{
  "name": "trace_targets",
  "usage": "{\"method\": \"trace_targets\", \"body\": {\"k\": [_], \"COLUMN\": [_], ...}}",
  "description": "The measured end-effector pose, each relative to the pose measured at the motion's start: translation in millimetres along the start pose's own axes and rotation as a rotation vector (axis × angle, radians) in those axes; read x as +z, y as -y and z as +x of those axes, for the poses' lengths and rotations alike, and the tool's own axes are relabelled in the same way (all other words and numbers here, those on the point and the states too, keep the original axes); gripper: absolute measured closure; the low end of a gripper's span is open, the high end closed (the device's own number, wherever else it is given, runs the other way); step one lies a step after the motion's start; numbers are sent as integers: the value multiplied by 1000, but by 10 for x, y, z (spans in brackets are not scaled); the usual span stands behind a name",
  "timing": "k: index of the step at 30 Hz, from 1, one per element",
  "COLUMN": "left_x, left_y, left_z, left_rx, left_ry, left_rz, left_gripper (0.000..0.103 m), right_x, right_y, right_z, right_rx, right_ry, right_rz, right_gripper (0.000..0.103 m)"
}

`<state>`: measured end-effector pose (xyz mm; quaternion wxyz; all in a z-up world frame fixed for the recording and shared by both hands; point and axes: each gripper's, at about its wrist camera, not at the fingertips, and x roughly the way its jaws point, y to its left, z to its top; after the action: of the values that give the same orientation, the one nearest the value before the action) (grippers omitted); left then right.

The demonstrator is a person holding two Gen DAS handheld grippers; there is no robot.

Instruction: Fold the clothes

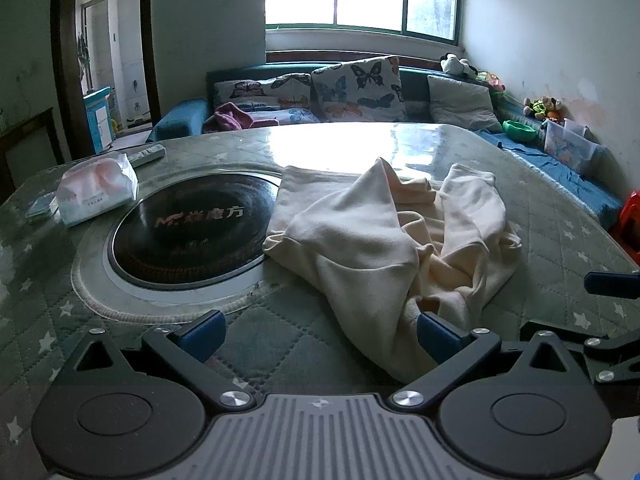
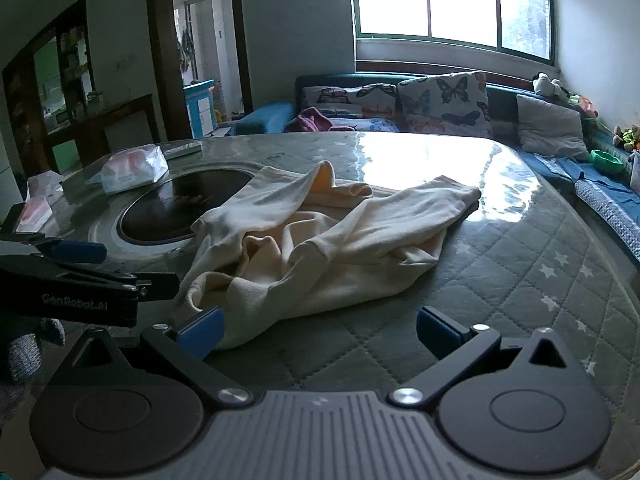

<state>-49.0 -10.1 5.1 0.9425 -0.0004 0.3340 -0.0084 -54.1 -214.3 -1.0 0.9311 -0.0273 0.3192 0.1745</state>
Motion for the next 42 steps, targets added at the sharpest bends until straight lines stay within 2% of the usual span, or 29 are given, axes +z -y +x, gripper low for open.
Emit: {"method": "trace_targets", "body": {"k": [5, 13, 42], "left_x": [20, 37, 136], "left_y": [4, 27, 67], "left_z": [24, 74, 185], "left_rx": [6, 6, 7], "left_ry": [-5, -15, -27], "left_rz": [2, 9, 8], "left_gripper": [0, 0, 0], "right_x": [-24, 70, 142], "right_y": [-114, 68, 46], "right_z": [0, 54, 199], "right_rx": [12, 27, 9], "right_ry": [-9, -29, -58], "right_rz": [5, 1, -21], "right_gripper": [0, 0, 0]}}
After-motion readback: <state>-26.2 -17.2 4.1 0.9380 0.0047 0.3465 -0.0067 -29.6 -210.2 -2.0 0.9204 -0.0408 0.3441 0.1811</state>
